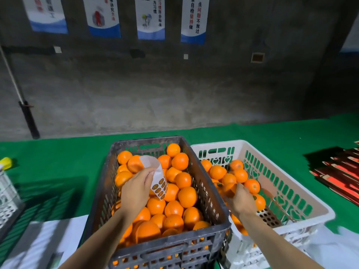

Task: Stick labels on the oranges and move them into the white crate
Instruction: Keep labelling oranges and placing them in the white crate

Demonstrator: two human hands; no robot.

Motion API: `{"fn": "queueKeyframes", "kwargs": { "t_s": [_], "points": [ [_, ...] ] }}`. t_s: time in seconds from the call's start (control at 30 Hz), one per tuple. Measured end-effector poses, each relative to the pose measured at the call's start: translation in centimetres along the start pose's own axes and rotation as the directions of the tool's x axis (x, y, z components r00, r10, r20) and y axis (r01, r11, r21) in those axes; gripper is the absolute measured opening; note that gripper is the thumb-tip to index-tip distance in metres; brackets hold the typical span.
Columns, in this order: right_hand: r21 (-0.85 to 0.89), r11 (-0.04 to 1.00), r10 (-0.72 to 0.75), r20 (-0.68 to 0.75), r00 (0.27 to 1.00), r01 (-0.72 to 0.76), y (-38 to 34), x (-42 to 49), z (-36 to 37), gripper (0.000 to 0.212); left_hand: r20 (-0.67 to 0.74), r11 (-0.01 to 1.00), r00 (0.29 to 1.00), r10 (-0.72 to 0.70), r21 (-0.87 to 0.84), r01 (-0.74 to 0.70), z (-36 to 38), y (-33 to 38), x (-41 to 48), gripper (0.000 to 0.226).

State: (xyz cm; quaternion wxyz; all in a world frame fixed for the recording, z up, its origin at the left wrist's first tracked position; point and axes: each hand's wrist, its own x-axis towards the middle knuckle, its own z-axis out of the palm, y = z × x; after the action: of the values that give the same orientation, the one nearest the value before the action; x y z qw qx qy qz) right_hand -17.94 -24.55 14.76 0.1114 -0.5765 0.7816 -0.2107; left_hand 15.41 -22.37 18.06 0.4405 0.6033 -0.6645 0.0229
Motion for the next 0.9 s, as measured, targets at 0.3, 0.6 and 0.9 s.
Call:
{"fn": "queueKeyframes", "kwargs": {
  "t_s": [0.3,0.6,0.9],
  "points": [
    [-0.202,0.978,-0.020,0.159,0.987,0.052,0.0,0.2,1.5,0.014,0.269,0.937,0.939,-0.212,-0.217,0.273,0.8,-0.1,0.0,0.017],
    [0.362,0.788,-0.336,-0.426,0.840,0.498,-6.7,-2.3,-2.7,0.020,0.456,0.537,0.785,-0.419,-0.572,0.620,0.7,0.7,1.2,0.031],
    [0.781,0.619,-0.331,0.169,0.928,0.079,-17.6,-4.9,-1.1,0.022,0.312,0.716,0.865,-0.392,-0.487,0.500,0.7,0.9,0.2,0.048]
  ]
}}
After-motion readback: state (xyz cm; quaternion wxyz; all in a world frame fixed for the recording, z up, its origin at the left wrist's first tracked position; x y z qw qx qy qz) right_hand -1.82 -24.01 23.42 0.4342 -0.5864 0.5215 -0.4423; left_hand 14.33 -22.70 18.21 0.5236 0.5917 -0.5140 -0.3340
